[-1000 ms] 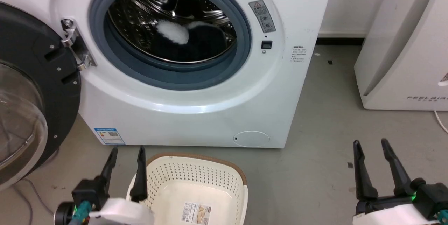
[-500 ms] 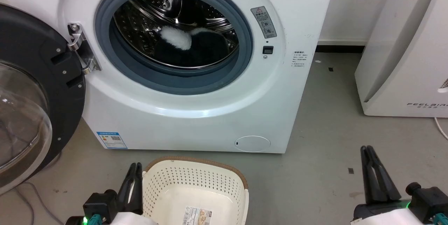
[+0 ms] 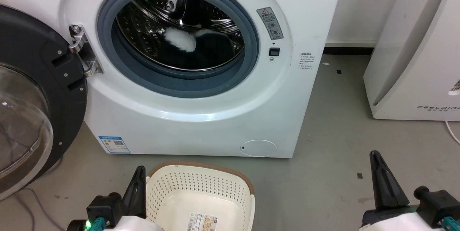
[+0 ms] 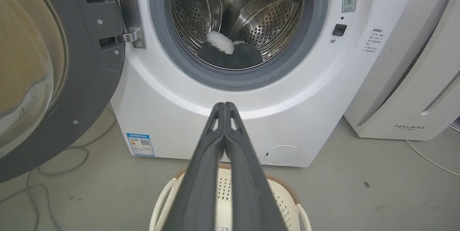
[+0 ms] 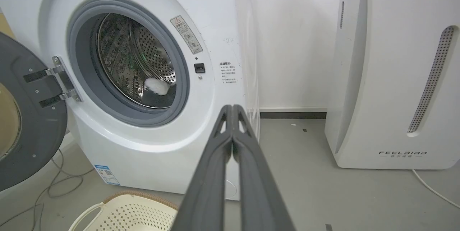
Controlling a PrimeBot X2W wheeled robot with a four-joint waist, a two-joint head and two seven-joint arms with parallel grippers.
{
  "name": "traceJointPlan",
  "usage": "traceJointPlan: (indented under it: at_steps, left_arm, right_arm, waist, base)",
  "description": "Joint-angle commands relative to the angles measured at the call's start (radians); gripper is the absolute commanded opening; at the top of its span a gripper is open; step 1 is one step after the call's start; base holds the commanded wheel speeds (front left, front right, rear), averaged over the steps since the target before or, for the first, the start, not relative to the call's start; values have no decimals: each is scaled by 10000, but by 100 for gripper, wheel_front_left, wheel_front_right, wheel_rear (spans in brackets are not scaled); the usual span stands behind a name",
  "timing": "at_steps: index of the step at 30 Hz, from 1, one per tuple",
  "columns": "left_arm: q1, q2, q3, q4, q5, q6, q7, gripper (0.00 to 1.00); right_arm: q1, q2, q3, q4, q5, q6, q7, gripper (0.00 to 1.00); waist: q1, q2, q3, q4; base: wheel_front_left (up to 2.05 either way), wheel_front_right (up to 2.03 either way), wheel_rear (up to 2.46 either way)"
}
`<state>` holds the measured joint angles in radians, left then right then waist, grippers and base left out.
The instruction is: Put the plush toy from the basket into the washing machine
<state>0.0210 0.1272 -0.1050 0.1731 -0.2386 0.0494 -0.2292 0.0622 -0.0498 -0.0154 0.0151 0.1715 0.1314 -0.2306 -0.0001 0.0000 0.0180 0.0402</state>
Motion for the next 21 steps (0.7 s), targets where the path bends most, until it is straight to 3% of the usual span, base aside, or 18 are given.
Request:
traceJointPlan:
  at_steps: [1, 21]
  left_arm:
    - [-25, -49, 66, -83, 123, -58, 53, 0]
    - [-59, -180, 245, -384, 536, -138, 461, 0]
  right_arm:
    - [-75, -1, 18, -19, -100, -1, 58, 0]
    - [-175, -1, 43, -43, -395, -2, 468, 0]
  waist:
    - [1, 0, -2, -6]
    - [1, 0, -35, -78]
  base:
    - [0, 0, 0]
    - [0, 0, 0]
